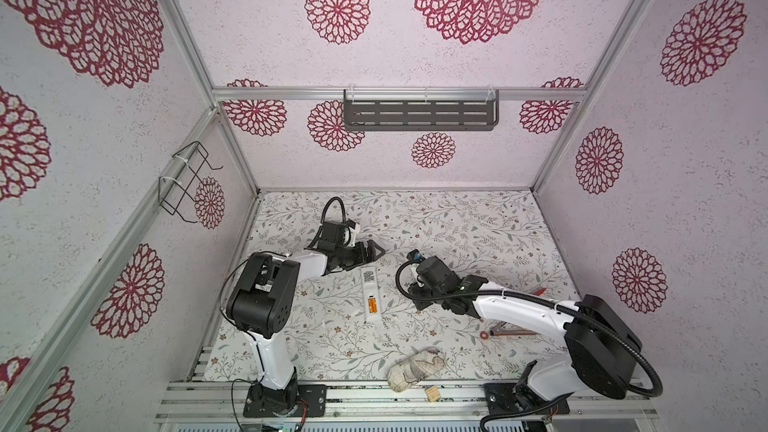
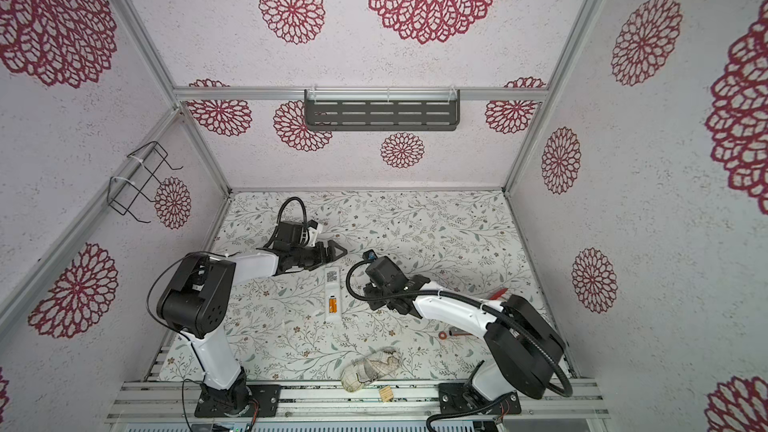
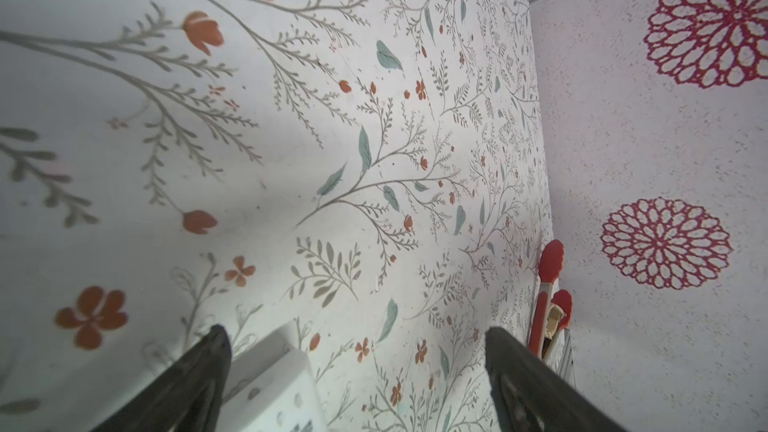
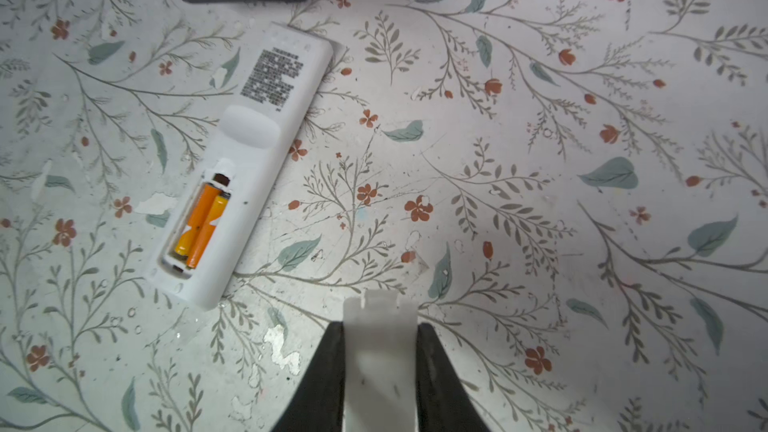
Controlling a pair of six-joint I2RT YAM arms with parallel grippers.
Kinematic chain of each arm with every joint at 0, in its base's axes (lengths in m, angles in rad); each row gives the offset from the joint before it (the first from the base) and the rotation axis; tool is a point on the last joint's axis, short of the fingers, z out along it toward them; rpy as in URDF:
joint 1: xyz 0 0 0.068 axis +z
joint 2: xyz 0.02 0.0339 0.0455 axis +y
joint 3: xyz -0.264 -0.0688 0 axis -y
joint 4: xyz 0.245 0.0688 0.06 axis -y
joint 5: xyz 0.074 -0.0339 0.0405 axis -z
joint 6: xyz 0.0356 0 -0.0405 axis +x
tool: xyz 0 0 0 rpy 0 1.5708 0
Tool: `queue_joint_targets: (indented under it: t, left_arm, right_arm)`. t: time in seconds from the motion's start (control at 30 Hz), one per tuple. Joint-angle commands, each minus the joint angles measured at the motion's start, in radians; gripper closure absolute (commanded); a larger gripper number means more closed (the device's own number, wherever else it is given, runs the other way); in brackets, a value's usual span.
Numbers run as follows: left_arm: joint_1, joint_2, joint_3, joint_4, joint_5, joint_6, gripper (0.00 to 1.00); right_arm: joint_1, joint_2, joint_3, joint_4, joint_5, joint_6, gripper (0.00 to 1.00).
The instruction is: Load the batteries into the remote control
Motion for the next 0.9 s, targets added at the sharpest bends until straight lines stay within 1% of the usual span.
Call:
queue_joint_targets:
  t: [0.0,0.17,0.37,0.5,0.6,0.67,0.77,0.87]
  left_arm:
    - [-0.016,-0.004,-0.037,0.026,0.03,0.018,0.02]
    - [-0.02,-0.075,-0.168,0.07,0.014,-0.009,0.02]
    - [-0.048,-0.196,-0.326,0.119,-0.003,-0.059,0.02]
    - [-0.082,-0.272,-0.394,0.127,-0.024,-0.091,0.02]
    - [-0.086,-0.346,-0.445,0.126,-0.061,-0.118,0.02]
    - [-0.075,-0.42,-0.463,0.067,-0.133,-0.12,0.02]
    - [-0.041,-0.523,-0.438,-0.099,-0.232,-0.106,0.02]
    - [-0.013,-0.628,-0.418,-0.223,-0.311,-0.095,0.02]
  right_arm:
    - [-0.007,-0.059,0.002,0.03,-0.005,-0.032,0.73]
    - [-0.011,-0.082,0.016,0.047,-0.05,-0.057,0.73]
    - [-0.012,-0.06,0.015,0.093,-0.117,-0.075,0.74]
    - [-0.011,-0.046,-0.021,0.168,-0.176,-0.08,0.75]
    - [-0.01,-0.022,-0.036,0.196,-0.206,-0.088,0.76]
    - [-0.008,-0.005,-0.055,0.23,-0.23,-0.096,0.76]
    - [-0.004,0.019,-0.071,0.272,-0.254,-0.09,0.76]
    - [0.006,0.044,-0.068,0.297,-0.24,-0.081,0.76]
